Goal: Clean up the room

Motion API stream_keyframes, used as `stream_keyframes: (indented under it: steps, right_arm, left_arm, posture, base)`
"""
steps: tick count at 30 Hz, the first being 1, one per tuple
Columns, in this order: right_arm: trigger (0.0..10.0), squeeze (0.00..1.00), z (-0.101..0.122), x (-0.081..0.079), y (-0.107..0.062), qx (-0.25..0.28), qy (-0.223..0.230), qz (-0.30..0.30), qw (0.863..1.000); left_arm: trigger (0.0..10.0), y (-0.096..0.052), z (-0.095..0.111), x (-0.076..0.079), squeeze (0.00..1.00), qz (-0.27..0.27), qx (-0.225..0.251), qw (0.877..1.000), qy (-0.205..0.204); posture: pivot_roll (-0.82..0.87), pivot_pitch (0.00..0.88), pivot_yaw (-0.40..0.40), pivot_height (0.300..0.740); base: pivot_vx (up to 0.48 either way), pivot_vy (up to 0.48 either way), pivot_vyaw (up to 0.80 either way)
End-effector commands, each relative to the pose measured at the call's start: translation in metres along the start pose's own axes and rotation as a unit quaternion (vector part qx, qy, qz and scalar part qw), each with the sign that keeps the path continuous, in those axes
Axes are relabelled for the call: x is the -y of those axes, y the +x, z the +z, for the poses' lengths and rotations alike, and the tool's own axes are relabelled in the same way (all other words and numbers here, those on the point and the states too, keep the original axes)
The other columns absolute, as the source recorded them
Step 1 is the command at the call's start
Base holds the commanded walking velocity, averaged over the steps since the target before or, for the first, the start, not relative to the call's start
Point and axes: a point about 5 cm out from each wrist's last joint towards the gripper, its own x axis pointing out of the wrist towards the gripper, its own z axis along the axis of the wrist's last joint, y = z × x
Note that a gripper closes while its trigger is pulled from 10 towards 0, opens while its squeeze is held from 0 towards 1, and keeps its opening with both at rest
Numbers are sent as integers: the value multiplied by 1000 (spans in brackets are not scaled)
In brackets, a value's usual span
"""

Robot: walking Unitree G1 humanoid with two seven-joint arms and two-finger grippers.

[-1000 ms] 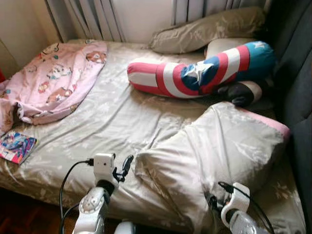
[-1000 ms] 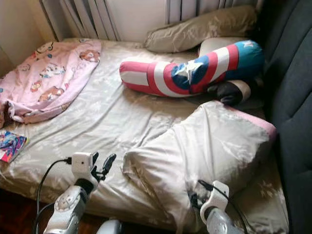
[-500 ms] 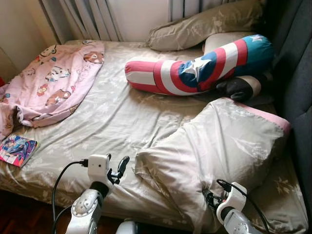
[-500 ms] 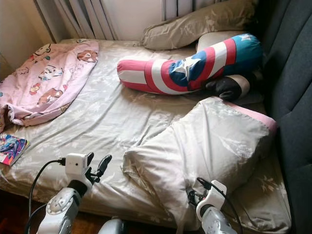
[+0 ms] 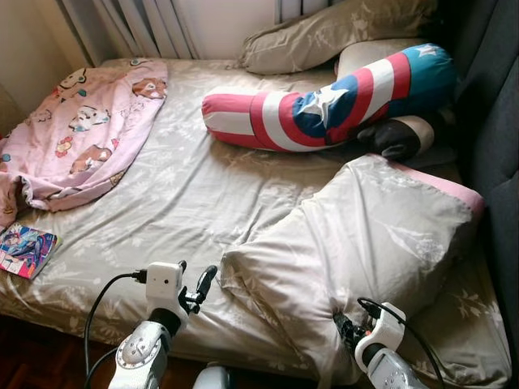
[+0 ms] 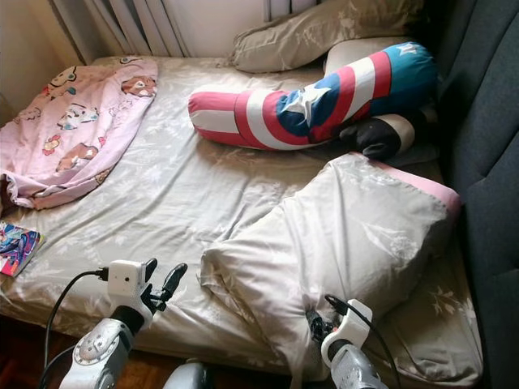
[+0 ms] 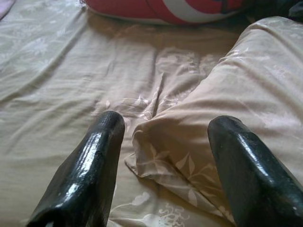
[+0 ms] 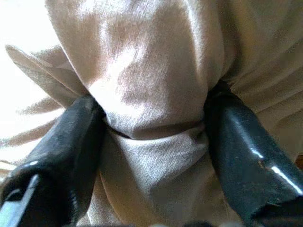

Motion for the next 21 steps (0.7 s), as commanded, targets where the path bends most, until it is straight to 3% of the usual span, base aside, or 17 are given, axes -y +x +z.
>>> stream_keyframes:
  steps: [1, 9, 21]
  right_arm:
    - [0, 0, -23, -11, 0, -43, 8, 16, 999]
    - [0, 0, -25, -15, 1, -40, -2, 23, 999]
    - [0, 0, -18, -6, 0, -28, -17, 0, 999]
  left_arm:
    - [10000, -4, -1, -4, 0, 5, -11, 1000, 6]
    - [10000, -6, -2, -4, 0, 8, -13, 1000, 6]
    - [10000, 0, -4, 0, 0, 10, -14, 1000, 2]
  posture:
    - [133, 165, 109, 668]
    - [130, 150, 98, 668]
    - [97, 103, 75, 668]
  base:
    - [0, 0, 0]
    - [0, 0, 0]
    - [0, 0, 0]
